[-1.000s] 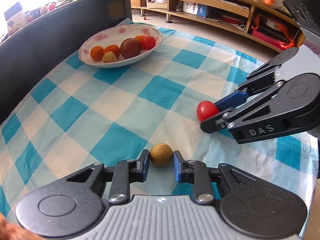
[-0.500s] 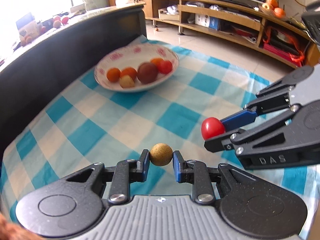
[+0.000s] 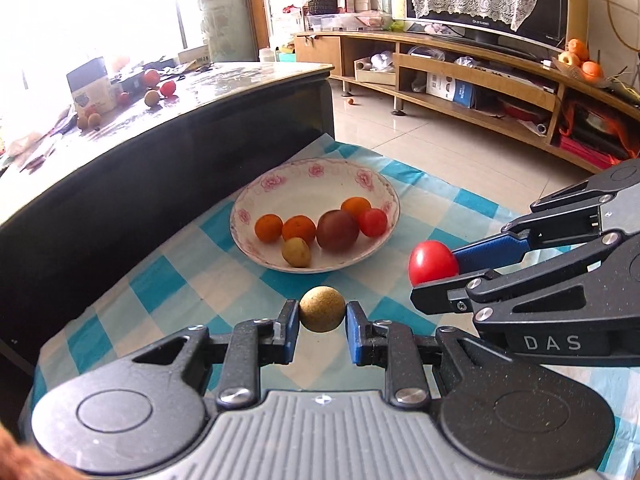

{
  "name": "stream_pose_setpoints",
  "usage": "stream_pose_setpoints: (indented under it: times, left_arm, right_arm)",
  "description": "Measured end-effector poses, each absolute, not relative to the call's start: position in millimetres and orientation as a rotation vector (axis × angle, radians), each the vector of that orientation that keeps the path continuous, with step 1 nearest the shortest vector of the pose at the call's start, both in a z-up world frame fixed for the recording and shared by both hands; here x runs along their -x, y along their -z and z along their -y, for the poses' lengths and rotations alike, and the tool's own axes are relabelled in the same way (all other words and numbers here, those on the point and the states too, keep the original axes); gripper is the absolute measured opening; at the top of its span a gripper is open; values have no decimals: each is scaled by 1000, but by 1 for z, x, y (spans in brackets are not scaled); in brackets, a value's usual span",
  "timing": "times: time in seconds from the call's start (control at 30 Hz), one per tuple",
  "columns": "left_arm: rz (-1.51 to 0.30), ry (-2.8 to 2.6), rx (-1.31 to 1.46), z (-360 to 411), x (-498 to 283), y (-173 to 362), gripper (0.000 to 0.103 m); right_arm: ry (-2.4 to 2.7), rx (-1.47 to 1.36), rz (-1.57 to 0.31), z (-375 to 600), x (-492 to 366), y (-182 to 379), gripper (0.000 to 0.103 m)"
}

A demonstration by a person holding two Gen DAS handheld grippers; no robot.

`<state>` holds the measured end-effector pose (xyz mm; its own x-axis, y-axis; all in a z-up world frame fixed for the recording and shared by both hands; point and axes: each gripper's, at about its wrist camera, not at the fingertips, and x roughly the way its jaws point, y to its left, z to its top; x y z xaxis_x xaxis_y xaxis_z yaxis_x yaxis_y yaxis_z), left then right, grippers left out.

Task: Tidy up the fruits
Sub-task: 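Carry the brown fruit and red tomato over the bowl with both grippers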

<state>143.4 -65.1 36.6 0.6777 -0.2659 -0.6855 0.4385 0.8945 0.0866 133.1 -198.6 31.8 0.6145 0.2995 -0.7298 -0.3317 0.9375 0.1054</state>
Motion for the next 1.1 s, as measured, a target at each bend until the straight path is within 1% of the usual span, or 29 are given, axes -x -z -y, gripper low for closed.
stream_pose_setpoints:
  times: [0.2, 0.5, 1.1]
  left_arm:
    - [-690, 395, -257, 70, -160, -46, 33]
    - [-694, 385, -265, 79, -194, -36, 33]
    - [-683, 354, -258, 78, -223, -35, 33]
  right_arm:
    - [-333, 12, -791, 204, -148, -41, 25]
    - [-283, -14, -803, 211, -180, -30, 25]
    - [-264, -24, -783, 209, -210, -29, 26]
